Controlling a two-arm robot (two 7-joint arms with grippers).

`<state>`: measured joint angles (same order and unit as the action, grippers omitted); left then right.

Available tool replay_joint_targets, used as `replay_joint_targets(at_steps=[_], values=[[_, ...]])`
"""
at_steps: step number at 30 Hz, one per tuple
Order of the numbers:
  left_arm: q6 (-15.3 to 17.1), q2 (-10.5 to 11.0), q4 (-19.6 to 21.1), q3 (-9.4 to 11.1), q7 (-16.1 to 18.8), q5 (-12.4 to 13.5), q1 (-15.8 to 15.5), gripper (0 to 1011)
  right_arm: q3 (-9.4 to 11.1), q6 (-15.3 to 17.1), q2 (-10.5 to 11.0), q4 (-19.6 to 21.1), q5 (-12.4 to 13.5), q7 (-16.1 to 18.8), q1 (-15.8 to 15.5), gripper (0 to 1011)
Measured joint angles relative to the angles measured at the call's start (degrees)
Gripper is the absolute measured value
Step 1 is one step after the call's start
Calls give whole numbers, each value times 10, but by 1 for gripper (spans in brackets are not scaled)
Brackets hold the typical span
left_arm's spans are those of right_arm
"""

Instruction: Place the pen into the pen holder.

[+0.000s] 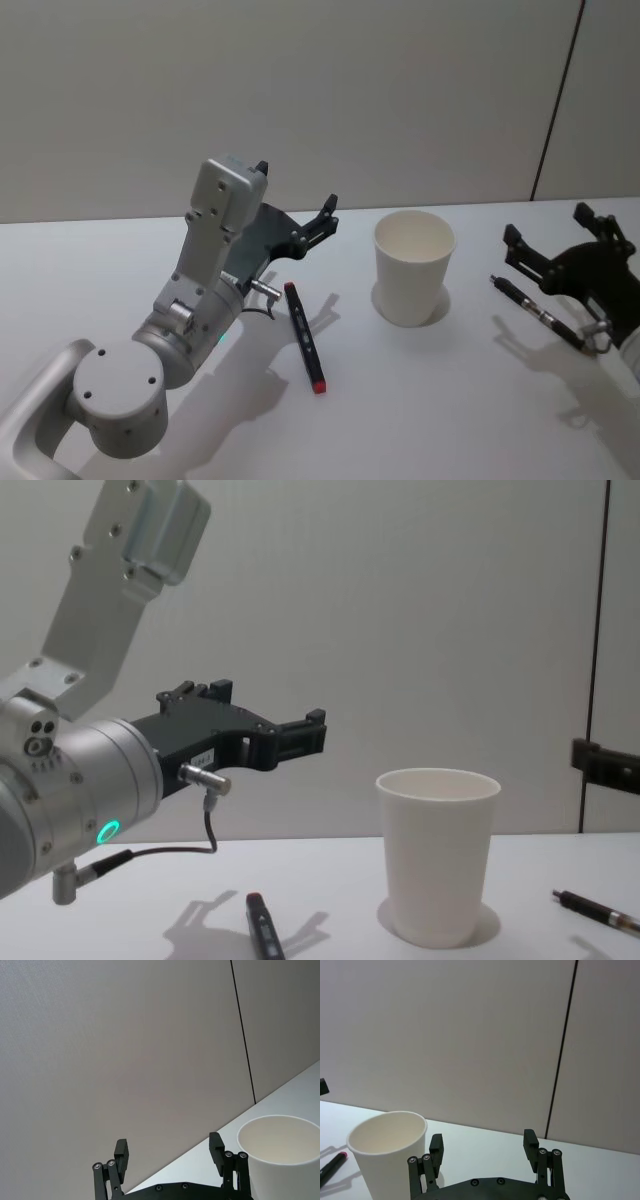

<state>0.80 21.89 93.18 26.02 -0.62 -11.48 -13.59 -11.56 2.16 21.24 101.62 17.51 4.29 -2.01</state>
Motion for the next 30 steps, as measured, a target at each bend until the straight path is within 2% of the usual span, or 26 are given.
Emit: replay_joint_targets(at_steps=[16, 24, 30], values=[[0, 0, 0, 0, 0, 0, 0, 1001, 28, 21, 36, 21, 14, -44, -45, 1001], [0, 0, 0, 0, 0, 0, 0, 1001, 35, 49, 43, 26, 1, -62, -52, 1001], [0, 0, 0, 0, 0, 0, 0, 1001, 33, 87, 40, 27, -18, -67, -44, 1001]])
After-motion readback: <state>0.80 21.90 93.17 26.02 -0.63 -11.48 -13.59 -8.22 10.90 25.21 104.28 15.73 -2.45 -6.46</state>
